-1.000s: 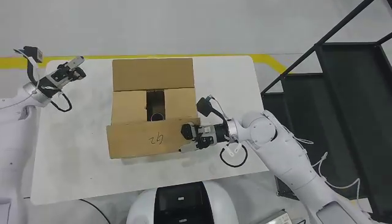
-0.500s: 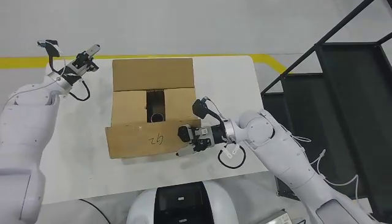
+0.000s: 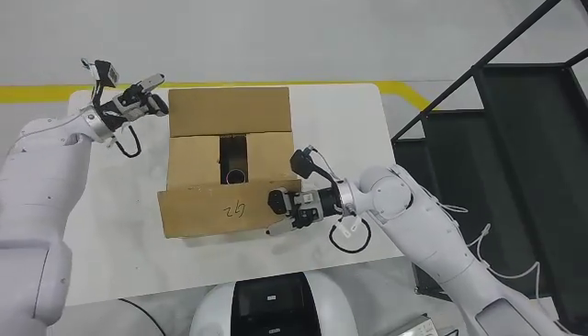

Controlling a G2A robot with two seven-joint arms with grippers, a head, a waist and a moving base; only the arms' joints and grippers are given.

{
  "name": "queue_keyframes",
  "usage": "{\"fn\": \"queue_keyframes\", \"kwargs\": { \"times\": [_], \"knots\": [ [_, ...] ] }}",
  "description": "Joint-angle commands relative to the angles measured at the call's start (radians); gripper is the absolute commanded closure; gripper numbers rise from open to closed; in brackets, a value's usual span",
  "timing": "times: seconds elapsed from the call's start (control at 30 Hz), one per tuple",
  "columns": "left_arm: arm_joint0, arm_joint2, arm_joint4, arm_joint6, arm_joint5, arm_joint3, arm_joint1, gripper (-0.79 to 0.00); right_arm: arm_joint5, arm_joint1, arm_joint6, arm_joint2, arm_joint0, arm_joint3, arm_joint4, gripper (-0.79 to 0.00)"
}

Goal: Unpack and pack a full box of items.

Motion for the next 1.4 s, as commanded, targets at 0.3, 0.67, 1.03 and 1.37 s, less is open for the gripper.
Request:
{"fn": "queue_keyframes", "kwargs": {
  "times": [0.3, 0.67, 1.03, 1.37],
  "knots": [
    [0.132, -0.073, -0.145, -0.22, 0.225, -0.284, 0.072, -0.785, -0.001, -0.002, -0.005, -0.033, 0.034, 0.023, 0.011, -0.785],
    [0.282, -0.108, -0.147, -0.288, 0.293, -0.529, 0.136, -0.785, 0.04, 0.002, -0.037, -0.036, 0.044, 0.016, -0.033, -0.785],
    [0.312, 0.0, -0.068, -0.288, 0.293, -0.65, 0.197, -0.785, 0.108, 0.001, -0.133, -0.033, 0.051, 0.003, -0.084, -0.785],
    [0.279, 0.115, -0.111, -0.288, 0.293, -0.663, 0.245, -0.785, 0.212, -0.016, -0.198, -0.078, 0.097, 0.072, -0.142, -0.785]
  ]
}}
